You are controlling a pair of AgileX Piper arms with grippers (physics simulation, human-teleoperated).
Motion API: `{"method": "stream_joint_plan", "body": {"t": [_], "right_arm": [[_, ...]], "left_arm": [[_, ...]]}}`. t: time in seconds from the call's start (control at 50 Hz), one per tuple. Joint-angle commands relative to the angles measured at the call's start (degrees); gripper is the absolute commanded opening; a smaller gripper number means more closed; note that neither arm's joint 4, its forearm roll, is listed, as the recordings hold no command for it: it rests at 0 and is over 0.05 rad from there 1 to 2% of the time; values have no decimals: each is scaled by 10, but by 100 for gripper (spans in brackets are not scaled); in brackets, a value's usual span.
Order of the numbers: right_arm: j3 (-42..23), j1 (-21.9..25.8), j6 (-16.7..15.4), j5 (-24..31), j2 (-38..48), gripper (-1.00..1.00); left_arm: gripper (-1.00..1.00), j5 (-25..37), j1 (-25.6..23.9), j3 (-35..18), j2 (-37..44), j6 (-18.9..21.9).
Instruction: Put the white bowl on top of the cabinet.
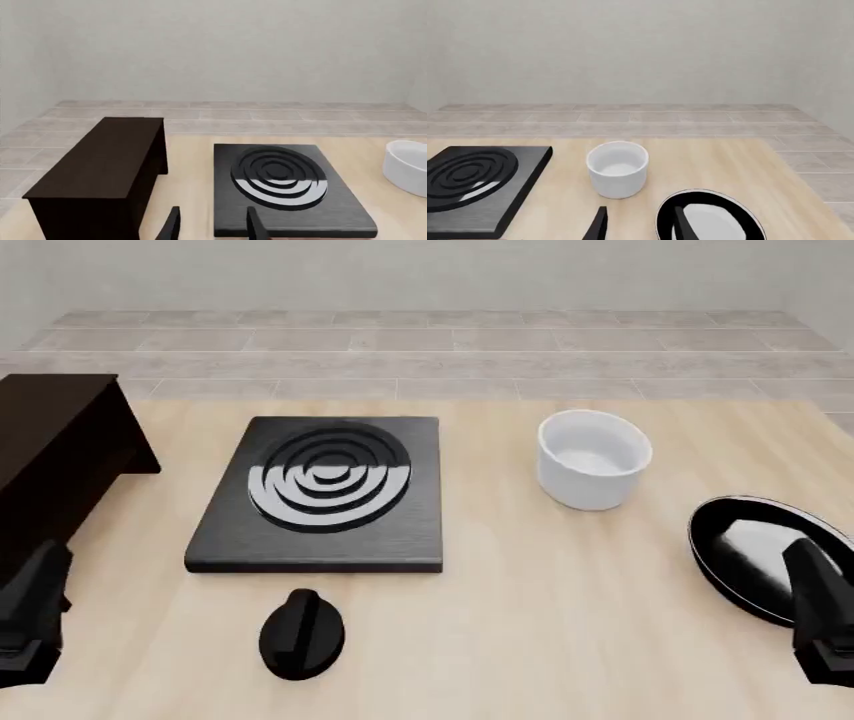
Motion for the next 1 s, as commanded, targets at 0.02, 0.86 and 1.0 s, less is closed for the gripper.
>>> {"method": "stream_joint_plan", "body": {"t": [0.02,0.86,1.0], "right_arm": [[-1,1,-3,2,2,100],[1,12,-14,-1,13,100],[1,11,-16,-4,18,100]], "left_arm": [[100,-1,1,-2,1,6],[100,-208,-120,-147,464,130],[100,-185,-120,-200,509,148]]}}
